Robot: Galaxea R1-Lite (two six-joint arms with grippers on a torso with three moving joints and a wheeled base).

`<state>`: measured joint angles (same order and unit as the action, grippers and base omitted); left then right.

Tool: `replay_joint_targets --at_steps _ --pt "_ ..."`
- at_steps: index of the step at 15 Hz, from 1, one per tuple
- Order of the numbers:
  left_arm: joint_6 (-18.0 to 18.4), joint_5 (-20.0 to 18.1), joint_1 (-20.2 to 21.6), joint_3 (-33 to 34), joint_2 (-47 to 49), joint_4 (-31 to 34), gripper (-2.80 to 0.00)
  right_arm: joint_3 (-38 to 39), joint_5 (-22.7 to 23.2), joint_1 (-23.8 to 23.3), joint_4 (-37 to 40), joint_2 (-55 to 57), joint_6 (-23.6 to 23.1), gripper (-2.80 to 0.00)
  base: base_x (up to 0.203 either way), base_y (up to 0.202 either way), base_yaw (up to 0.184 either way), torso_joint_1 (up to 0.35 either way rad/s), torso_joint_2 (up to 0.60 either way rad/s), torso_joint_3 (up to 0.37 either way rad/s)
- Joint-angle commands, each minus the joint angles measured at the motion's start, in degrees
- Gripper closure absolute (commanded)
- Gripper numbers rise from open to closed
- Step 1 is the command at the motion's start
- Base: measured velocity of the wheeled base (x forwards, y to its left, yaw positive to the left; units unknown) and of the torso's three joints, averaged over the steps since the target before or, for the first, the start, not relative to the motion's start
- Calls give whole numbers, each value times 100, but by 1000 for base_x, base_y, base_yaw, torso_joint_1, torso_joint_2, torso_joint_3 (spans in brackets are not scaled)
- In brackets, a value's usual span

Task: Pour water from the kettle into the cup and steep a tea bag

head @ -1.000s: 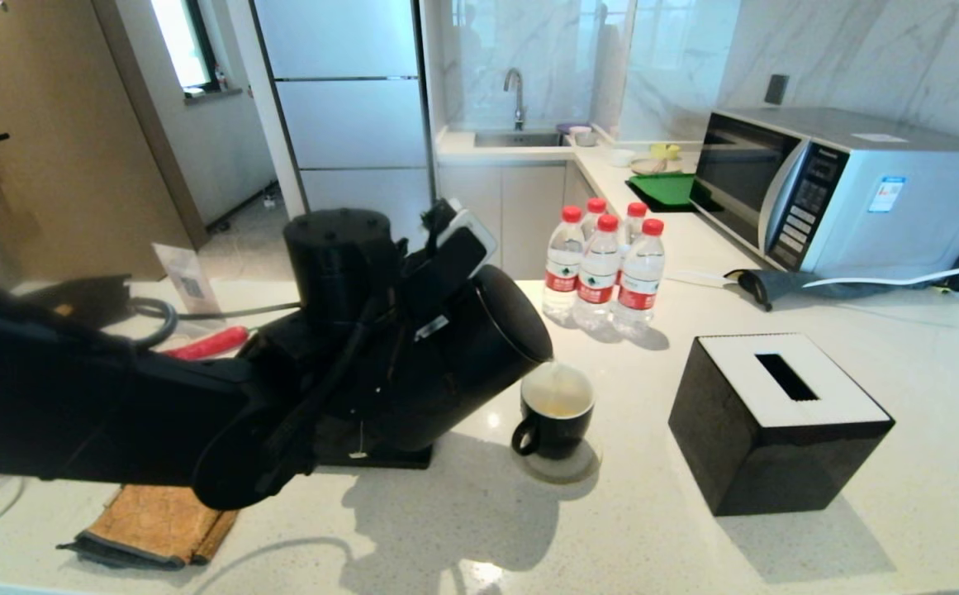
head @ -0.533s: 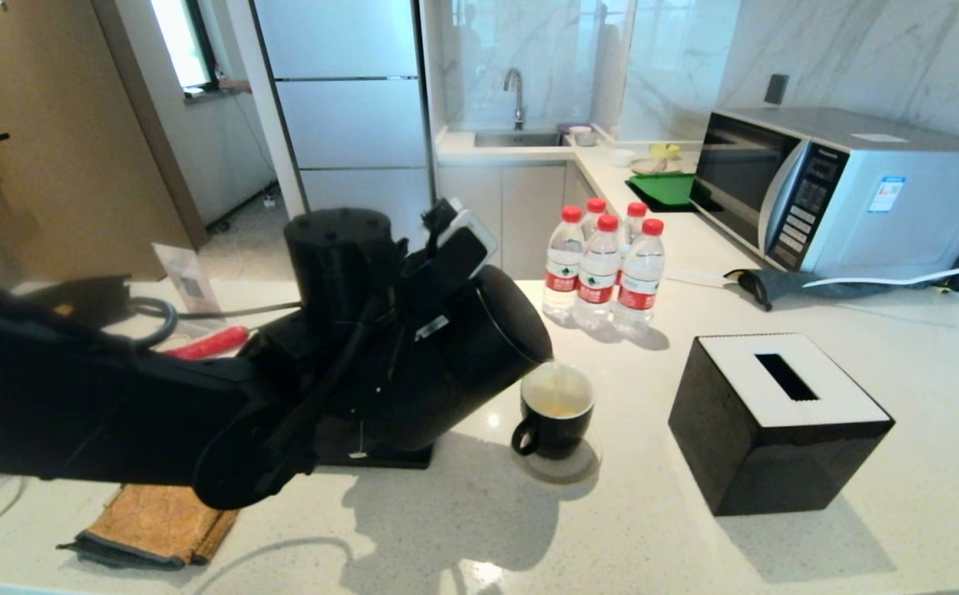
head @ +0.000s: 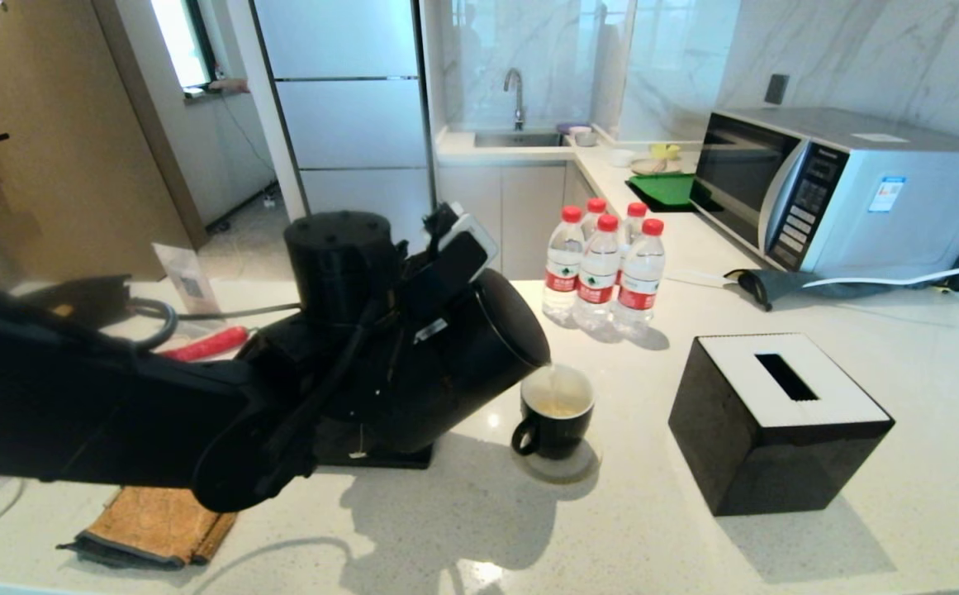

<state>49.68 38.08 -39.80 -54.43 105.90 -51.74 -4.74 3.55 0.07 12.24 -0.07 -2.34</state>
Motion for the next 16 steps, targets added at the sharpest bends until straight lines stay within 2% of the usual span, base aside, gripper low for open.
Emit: replay_joint_targets --at_steps 1,16 --pt "24 24 -1 3 1 -29 0 0 6 1 7 7 -3 0 0 0 0 0 0 0" --pt "-28 7 -15 164 -8 -105 0 0 6 1 7 7 -3 0 0 0 0 0 0 0"
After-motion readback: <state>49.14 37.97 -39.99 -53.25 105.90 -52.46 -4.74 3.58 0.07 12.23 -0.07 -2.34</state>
